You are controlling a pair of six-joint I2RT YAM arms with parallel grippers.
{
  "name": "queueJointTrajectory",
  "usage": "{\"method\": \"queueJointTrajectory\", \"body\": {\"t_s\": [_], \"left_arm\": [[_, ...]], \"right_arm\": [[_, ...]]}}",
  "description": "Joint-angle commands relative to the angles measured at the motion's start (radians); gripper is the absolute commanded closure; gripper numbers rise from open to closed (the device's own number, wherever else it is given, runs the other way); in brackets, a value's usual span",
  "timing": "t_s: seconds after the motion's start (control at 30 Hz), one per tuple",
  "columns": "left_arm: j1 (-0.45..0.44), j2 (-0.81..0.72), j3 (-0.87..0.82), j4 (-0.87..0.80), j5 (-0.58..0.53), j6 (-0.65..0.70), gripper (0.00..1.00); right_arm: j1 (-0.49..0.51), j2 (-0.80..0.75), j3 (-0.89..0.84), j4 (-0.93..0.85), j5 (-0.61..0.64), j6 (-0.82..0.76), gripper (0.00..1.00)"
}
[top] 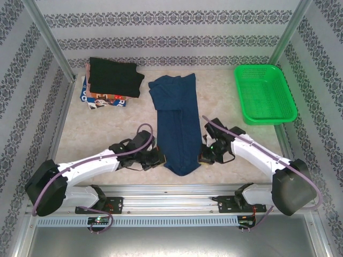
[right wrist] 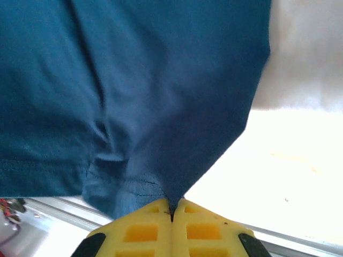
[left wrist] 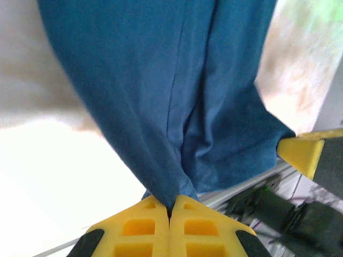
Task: Fold and stack the t-shirts
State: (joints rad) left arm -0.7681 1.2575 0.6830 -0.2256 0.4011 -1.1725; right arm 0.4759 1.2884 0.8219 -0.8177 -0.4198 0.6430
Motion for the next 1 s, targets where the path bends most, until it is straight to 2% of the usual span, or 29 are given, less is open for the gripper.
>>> {"method": "queueJointTrajectory", "body": {"t_s": [0.0,0.2,0.53,0.97], "left_arm": [[0.084,-0.001,0.059,-0.054,0.01,0.064,1.0],[0.216,0.105,0.215,-0.045,0.092,0.148,1.0],[0.386,0.271,0.425,-0.081,0.14,0.266,1.0],[0.439,0.438,0.543,-0.078,0.158,0.327,1.0]], "right_arm": [[-0.045,0.049,0.101,-0.056,-0.004,-0.063,1.0],[-0.109,0.22,0.303,-0.057,-0.025,-0.129,1.0],[-0.202,0.504,0.651,-0.112,-0.009,-0.217,1.0],[-0.268,0.683,0.844,-0.11,0.019,-0.251,1.0]]}}
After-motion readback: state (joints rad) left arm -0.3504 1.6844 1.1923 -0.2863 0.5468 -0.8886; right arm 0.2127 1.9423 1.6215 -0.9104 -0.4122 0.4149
